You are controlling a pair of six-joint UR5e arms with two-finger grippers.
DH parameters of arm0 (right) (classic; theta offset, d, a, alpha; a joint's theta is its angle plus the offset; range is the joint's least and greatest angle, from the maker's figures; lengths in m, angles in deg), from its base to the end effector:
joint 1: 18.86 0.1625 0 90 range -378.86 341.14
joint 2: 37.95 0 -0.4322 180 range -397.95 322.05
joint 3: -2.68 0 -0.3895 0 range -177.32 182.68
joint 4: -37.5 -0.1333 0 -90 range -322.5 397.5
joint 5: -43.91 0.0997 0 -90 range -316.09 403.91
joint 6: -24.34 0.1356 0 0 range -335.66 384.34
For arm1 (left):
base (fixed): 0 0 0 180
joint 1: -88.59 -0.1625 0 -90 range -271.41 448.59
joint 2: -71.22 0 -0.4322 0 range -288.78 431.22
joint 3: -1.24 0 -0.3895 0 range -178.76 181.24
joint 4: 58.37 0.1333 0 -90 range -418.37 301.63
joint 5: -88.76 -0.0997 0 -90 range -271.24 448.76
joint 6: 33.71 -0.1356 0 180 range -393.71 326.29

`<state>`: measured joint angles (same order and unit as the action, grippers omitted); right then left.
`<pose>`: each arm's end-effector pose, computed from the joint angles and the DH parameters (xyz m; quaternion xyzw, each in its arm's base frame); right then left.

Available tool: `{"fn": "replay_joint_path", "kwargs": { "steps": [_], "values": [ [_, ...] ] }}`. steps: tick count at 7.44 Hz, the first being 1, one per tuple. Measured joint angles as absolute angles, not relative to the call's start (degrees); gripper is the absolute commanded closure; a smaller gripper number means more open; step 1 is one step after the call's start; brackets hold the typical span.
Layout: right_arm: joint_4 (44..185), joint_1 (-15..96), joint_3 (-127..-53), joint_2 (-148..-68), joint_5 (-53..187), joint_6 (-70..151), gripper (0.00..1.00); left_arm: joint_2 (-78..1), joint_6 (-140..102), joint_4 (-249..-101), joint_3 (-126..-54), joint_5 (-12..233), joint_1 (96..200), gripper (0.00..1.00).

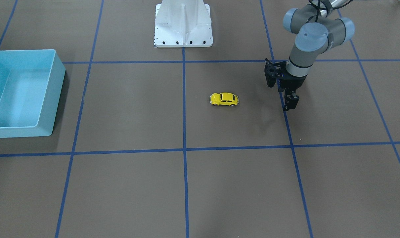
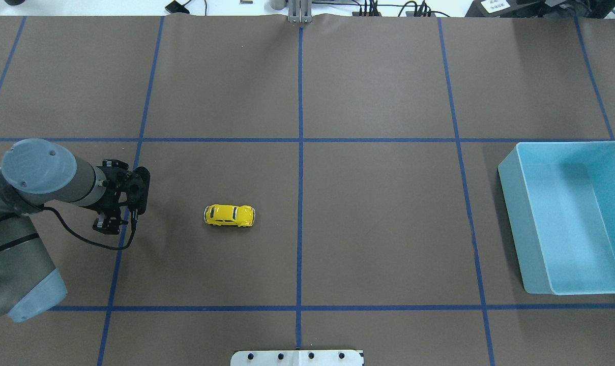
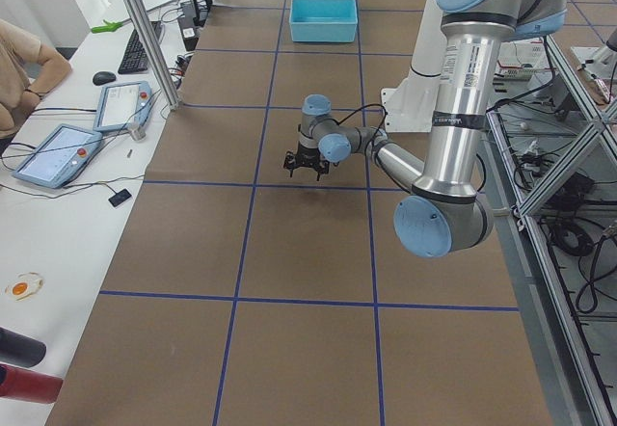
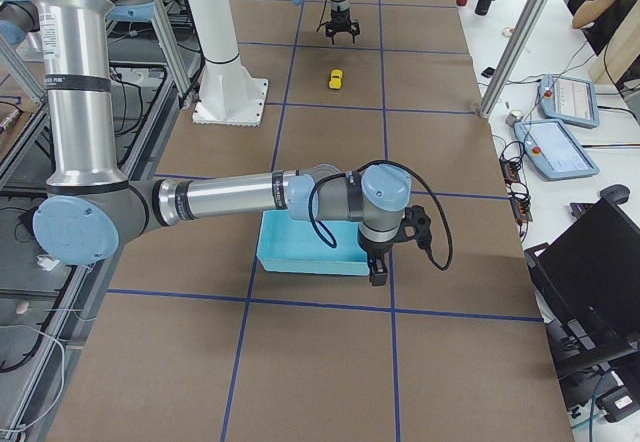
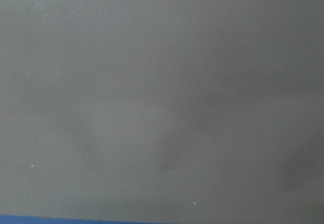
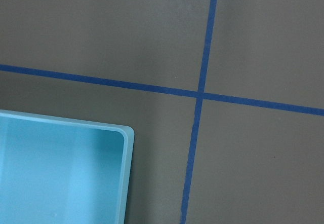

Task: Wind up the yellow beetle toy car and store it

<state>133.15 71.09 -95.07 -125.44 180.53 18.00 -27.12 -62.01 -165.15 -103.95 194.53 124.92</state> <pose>0.0343 -0.5091 0.6097 0.0586 -0.3928 -0.0670 0.9153 0.4103 -0.4215 0.4696 0.3047 0.2006 0.6456 0.6710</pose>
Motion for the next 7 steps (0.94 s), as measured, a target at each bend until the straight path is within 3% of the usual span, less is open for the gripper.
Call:
{"fn": "replay_joint_path", "kwargs": {
  "steps": [3, 7],
  "values": [
    [133.21, 71.06, -95.68, -122.21, 180.66, 18.01, 0.0, -26.65, -61.91, -163.97, -104.09, 200.46, 130.44, 0.0],
    [133.21, 67.1, -100.17, -119.32, 180.75, 18.01, 0.0, -23.83, -61.33, -157.75, -103.05, 211.02, 147.95, 0.0]
  ]
}}
